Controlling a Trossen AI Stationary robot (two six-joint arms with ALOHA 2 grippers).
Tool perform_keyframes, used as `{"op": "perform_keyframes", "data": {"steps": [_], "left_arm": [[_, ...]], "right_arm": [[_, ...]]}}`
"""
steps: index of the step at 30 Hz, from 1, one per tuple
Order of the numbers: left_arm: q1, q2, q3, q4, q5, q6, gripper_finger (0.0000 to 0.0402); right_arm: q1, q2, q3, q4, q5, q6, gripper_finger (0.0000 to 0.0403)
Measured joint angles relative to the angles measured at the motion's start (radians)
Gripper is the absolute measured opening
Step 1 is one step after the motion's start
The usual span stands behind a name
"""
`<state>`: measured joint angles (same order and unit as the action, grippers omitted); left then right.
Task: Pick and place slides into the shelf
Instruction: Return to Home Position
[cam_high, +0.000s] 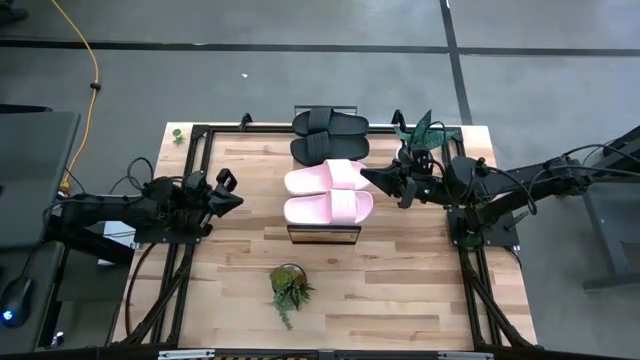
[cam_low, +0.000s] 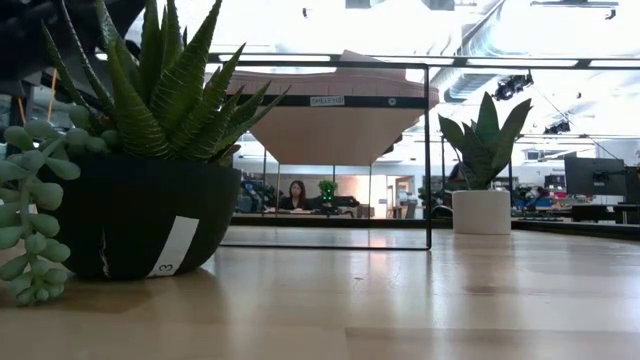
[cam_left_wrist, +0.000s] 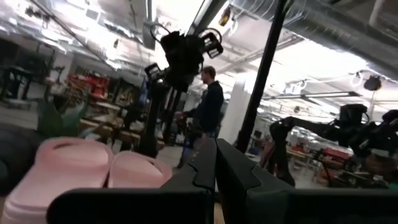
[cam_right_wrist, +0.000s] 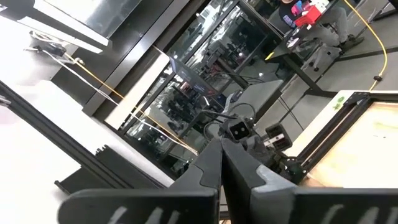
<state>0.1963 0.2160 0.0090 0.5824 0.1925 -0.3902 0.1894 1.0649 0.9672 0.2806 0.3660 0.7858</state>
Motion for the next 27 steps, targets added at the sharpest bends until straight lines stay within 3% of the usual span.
{"op": "perform_keyframes", "data": {"steps": [7,27], "left_arm": [[0.000,0.000,0.000,-0.027,-0.002,0.030,0.0000],[0.000,0.000,0.000,-0.502,-0.002,0.093,0.0000]], "right_arm": [[0.000,0.000,0.000,0.000,-0.002,0.000,0.0000],[0.000,-0.010,0.000,0.039,-0.095,-0.027,0.0000]]}}
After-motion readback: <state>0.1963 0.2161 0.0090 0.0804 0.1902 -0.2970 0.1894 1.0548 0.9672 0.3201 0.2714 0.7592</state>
